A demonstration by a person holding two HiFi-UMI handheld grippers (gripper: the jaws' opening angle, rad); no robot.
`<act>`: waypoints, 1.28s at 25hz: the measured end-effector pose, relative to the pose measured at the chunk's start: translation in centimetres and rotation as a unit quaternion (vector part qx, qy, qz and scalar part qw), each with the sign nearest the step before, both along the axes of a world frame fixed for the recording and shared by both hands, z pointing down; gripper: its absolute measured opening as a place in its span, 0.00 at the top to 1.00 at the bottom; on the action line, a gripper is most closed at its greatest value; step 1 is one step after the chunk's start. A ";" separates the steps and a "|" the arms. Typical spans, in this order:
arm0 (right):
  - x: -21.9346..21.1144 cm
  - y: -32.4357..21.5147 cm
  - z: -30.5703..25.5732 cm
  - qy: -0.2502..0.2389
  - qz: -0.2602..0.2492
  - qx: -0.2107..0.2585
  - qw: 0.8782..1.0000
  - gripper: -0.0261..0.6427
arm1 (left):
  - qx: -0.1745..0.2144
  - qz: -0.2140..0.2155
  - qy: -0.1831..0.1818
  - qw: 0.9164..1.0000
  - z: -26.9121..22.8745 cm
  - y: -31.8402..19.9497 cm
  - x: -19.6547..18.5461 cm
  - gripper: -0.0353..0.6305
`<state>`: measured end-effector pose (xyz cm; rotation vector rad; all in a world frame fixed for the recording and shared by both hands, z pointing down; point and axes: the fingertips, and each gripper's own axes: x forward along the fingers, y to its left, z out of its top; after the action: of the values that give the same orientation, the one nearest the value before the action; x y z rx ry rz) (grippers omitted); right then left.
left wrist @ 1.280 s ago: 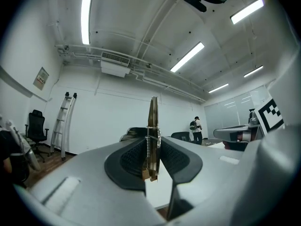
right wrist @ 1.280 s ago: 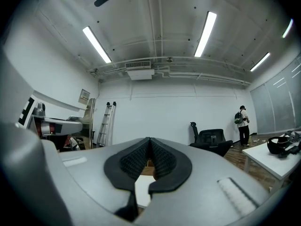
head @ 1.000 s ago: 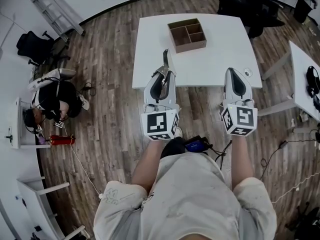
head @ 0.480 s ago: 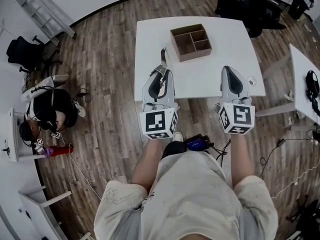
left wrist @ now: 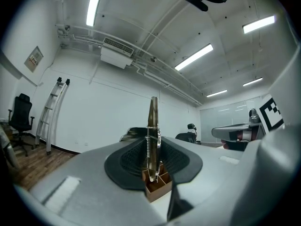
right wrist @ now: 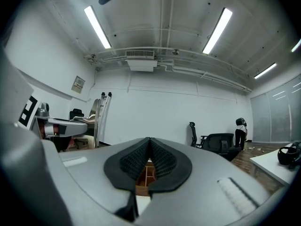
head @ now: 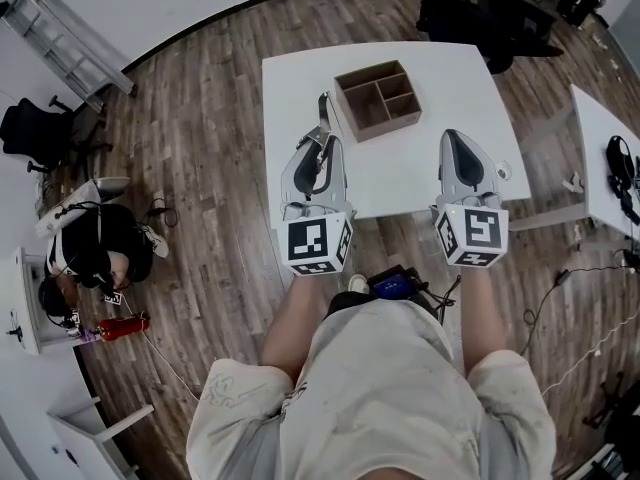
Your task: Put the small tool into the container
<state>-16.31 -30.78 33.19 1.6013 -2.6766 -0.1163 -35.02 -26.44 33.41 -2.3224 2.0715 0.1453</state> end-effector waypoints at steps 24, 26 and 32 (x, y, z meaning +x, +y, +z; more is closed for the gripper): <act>13.4 -39.1 5.3 -0.047 -0.011 -0.052 0.997 0.95 | -0.078 0.013 -0.109 0.991 4.1 -38.8 12.6 0.79; 14.4 -40.5 6.8 -0.054 -0.012 -0.059 0.997 0.95 | -0.087 0.023 -0.140 0.986 5.4 -40.3 13.6 0.79; 13.7 -43.4 8.9 -0.034 -0.020 -0.071 0.997 0.95 | -0.137 0.048 -0.209 0.967 7.5 -44.5 13.4 0.79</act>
<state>-2.58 -74.14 42.13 1.5391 -2.6979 0.1281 -21.63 -70.90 40.92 -2.3316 1.8624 -0.6135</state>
